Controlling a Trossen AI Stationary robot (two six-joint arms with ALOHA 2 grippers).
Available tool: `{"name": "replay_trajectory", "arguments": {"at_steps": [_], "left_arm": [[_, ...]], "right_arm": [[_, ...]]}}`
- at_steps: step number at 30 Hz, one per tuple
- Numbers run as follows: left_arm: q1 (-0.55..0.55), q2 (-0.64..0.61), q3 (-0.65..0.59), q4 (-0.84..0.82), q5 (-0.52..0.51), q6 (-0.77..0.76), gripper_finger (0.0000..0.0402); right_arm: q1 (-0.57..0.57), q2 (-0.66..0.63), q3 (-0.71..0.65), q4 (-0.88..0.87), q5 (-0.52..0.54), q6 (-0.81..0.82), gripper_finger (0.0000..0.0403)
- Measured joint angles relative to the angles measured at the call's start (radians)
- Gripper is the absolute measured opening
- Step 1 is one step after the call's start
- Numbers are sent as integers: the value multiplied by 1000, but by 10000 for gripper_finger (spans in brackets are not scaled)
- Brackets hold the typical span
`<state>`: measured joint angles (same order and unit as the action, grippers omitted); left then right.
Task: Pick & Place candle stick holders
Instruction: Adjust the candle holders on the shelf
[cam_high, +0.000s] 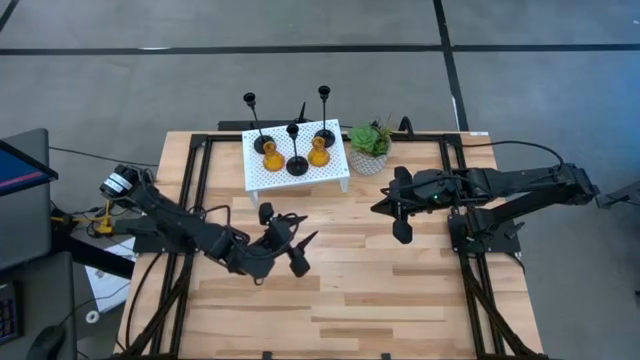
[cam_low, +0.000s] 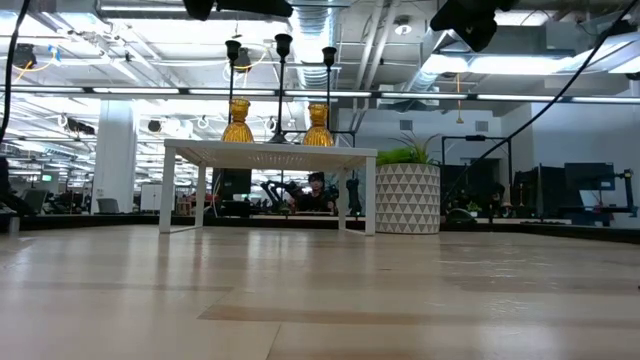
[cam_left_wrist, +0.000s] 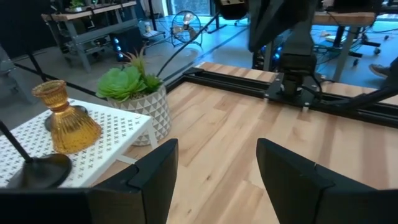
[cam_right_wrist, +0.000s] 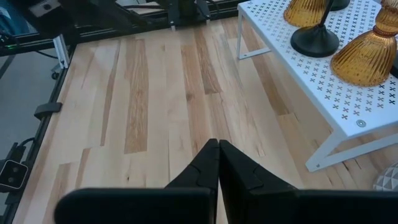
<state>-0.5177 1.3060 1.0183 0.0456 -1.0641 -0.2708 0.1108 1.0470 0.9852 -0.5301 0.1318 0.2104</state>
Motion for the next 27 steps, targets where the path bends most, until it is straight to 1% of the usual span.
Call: {"name": "replay_trajectory", "arguments": {"at_steps": [3,5,7,12,19,20,22,25,27], "left_arm": [[12,0,0,0,-1,2,213],[18,0,0,-2,-14,5,199],[25,0,0,-4,-58,19,176],[60,0,0,-15,-156,75,103],[173,-3,0,-51,-167,83,20],[188,-4,0,-75,-165,82,11],[212,-15,-1,-145,-159,68,5],[234,-71,-1,-289,-157,-41,6],[247,-125,-1,-413,-122,-122,5]], "right_arm": [[0,0,0,0,0,0,0],[0,0,0,0,0,0,0],[0,0,0,0,0,0,0],[0,0,0,0,0,0,0],[0,0,0,-21,0,-3,0],[0,0,0,-24,0,-3,0],[0,0,0,-39,0,-3,0],[0,0,0,-60,0,-2,0],[0,0,0,-70,0,-2,0]]}}
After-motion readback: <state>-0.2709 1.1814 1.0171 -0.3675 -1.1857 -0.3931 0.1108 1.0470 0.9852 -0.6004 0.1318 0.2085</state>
